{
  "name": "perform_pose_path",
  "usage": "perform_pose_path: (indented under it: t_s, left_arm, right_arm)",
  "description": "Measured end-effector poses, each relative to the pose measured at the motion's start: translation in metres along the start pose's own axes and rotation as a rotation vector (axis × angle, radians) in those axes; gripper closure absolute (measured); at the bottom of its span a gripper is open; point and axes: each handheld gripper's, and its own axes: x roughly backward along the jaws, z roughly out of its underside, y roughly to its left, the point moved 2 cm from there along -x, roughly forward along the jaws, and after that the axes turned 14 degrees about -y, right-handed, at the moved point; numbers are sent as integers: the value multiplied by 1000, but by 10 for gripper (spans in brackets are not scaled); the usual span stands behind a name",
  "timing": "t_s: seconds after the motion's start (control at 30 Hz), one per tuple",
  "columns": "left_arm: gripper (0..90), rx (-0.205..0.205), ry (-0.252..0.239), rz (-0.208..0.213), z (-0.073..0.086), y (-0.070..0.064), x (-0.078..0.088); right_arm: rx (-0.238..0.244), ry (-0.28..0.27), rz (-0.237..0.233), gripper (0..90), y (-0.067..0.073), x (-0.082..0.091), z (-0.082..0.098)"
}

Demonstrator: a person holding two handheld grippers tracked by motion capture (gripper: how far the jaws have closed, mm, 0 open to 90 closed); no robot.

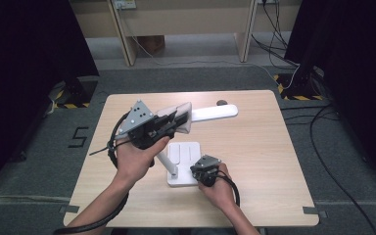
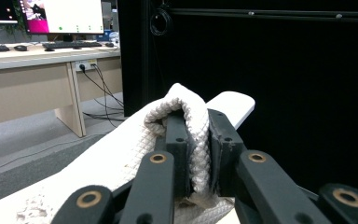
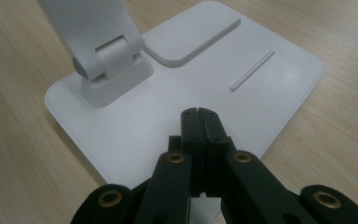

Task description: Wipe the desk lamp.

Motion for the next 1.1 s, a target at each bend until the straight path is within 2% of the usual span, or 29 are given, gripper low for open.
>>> perform_pose_path:
  t_s: [1.1]
  left_arm:
    - [803, 8, 16, 45, 3, -15, -28]
  right_arm:
    - [-7, -4, -3, 900, 0, 0, 1]
